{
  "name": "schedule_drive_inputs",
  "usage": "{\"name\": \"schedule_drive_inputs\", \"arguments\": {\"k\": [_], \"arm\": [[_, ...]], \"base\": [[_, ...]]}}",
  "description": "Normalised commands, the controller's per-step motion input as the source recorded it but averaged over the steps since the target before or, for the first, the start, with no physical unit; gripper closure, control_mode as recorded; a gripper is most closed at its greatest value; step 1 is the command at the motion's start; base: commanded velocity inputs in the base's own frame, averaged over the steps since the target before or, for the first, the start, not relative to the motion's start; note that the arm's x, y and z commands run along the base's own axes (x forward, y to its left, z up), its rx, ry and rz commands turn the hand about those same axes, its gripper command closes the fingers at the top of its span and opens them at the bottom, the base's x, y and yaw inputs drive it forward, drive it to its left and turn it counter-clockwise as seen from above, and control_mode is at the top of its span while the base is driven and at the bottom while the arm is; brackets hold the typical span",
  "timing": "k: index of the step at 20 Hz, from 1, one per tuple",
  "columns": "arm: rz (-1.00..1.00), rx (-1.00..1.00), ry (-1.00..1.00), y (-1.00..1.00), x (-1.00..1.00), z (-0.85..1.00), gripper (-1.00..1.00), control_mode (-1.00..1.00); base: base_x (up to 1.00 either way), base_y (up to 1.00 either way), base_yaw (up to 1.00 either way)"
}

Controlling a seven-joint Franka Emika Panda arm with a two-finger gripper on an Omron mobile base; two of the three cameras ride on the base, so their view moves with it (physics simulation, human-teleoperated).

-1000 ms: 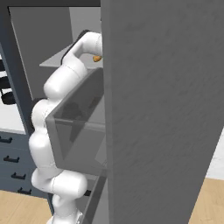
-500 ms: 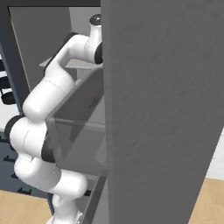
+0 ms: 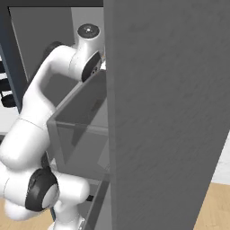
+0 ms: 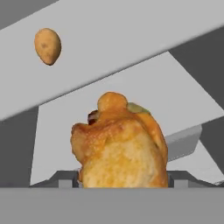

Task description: Place one potato and one chicken drumstick in each tupperware on the nearby counter, to pack two identical lunches.

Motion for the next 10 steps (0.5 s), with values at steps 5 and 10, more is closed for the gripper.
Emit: {"name": "schedule_drive_inputs", "arguments": {"k": [5,10], "arm": [[0.35,0.03,0.04,0.46,-0.94,-0.25,1.0,-1.0],[0.32,-0.02,0.02,0.66,-0.76,-0.07,1.0,-1.0]], "base": [[0.0,0.0,0.0],[0.0,0.0,0.0]]}}
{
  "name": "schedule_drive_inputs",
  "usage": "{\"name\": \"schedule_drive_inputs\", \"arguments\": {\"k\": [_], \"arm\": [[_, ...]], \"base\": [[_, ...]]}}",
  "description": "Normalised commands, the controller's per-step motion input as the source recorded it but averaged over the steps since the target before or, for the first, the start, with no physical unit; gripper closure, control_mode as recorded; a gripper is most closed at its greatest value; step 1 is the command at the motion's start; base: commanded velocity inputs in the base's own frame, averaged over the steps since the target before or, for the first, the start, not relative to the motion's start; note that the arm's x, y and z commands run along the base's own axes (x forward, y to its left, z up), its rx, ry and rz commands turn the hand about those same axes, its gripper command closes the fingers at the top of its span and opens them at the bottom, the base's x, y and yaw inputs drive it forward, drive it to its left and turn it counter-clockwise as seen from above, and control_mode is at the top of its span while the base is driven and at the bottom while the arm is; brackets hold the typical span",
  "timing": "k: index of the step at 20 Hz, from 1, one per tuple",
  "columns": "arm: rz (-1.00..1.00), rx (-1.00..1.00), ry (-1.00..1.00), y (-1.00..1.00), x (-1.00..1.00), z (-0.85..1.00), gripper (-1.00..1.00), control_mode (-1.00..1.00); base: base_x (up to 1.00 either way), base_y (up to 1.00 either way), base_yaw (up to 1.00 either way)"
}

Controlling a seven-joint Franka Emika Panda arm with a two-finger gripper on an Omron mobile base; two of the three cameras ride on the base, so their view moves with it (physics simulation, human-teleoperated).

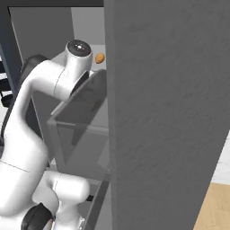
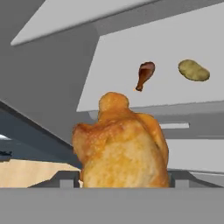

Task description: Place one potato and one chicken drumstick in each tupperware on the nearby counter, to pack two identical lunches.

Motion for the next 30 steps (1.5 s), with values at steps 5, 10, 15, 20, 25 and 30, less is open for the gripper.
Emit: {"name": "schedule_drive_inputs", "arguments": {"k": [5,10,15,20,25,30], "arm": [[0.17,-0.22,0.14,0.69,-0.25,0.0,1.0,-1.0],[0.11,-0.32,0.32,0.42,0.0,0.0,1.0,-1.0],[0.11,-0.03,0.23,0.15,0.0,0.0,1.0,-1.0],[0.0,0.0,0.01,0.01,0.0,0.0,1.0,-1.0],[0.0,0.0,0.0,0.0,-0.03,0.0,1.0,1.0],[0.0,0.0,0.0,0.0,0.0,0.0,1.0,1.0]], "base": [[0.0,0.0,0.0],[0.0,0.0,0.0],[0.0,0.0,0.0],[0.0,0.0,0.0],[-0.09,0.0,0.0],[-0.8,0.0,0.0]]}}
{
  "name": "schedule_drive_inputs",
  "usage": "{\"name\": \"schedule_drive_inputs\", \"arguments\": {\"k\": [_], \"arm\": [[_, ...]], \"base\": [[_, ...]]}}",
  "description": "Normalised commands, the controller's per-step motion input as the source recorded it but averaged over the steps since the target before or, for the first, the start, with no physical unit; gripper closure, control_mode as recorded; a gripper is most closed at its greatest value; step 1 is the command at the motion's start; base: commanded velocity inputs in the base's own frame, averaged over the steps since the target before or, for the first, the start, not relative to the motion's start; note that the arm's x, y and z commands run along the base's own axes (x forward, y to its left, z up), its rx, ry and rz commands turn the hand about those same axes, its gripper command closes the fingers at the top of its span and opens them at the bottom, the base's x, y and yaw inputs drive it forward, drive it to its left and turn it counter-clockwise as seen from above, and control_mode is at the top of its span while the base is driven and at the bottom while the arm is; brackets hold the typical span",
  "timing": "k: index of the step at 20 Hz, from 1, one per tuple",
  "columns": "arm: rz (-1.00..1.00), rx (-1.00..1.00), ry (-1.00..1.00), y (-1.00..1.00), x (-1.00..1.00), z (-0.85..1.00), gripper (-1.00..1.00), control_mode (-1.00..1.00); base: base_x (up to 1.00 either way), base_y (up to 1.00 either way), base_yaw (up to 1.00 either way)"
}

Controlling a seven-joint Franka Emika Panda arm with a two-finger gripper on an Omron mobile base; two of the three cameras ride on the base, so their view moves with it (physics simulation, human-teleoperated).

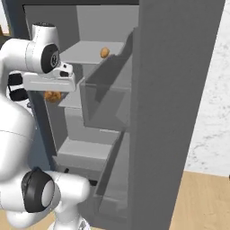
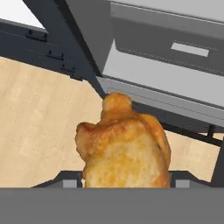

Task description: Place one potato and one chicken drumstick in each tupperware on the nearby counter, to pack two identical lunches.

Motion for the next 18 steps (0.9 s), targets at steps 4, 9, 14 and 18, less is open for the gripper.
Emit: {"name": "schedule_drive_inputs", "arguments": {"k": [4,9,14,18], "arm": [[0.0,0.0,0.0,0.0,0.0,0.0,1.0,1.0],[0.0,0.0,0.0,0.0,0.0,0.0,1.0,1.0],[0.0,0.0,0.0,0.0,0.0,0.0,1.0,1.0],[0.0,0.0,0.0,0.0,0.0,0.0,1.0,1.0]], "base": [[-0.68,0.06,0.0],[-0.02,0.68,0.0],[0.15,1.0,0.0],[0.21,1.0,0.0]]}}
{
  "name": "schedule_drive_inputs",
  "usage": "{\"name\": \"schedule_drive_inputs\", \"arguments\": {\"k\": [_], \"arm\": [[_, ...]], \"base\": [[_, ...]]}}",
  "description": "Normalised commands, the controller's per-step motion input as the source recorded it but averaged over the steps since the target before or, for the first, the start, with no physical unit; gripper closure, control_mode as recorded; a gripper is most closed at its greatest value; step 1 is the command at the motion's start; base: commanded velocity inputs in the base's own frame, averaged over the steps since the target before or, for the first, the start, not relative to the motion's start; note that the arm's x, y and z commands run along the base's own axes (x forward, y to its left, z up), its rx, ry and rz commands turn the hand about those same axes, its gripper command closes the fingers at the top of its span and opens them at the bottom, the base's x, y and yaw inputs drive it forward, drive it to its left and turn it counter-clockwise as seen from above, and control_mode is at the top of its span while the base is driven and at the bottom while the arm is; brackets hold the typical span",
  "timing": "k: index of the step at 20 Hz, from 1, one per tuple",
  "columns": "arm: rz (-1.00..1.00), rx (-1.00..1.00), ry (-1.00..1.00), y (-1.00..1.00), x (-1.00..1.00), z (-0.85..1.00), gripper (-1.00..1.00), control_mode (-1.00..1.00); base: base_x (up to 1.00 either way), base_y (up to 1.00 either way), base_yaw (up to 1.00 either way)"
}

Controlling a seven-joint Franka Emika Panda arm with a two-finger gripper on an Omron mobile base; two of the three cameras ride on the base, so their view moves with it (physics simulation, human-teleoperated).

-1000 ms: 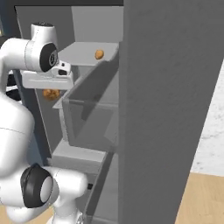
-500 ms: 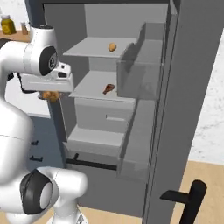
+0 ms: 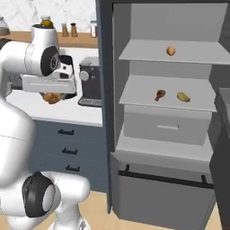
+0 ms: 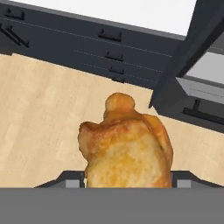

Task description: Place one potato and one chicken drumstick in each tupperware on the nearby counter, to pack two identical lunches.

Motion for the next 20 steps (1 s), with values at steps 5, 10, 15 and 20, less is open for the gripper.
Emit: {"name": "schedule_drive_inputs", "arguments": {"k": [5,10,15,20], "arm": [[0.0,0.0,0.0,0.0,0.0,0.0,1.0,1.0],[0.0,0.0,0.0,0.0,0.0,0.0,1.0,1.0],[0.0,0.0,0.0,0.0,0.0,0.0,1.0,1.0],[0.0,0.0,0.0,0.0,0.0,0.0,1.0,1.0]], "base": [[0.34,1.0,-0.01],[0.48,1.0,-0.07],[0.61,1.0,-0.08],[0.44,1.0,-0.05]]}}
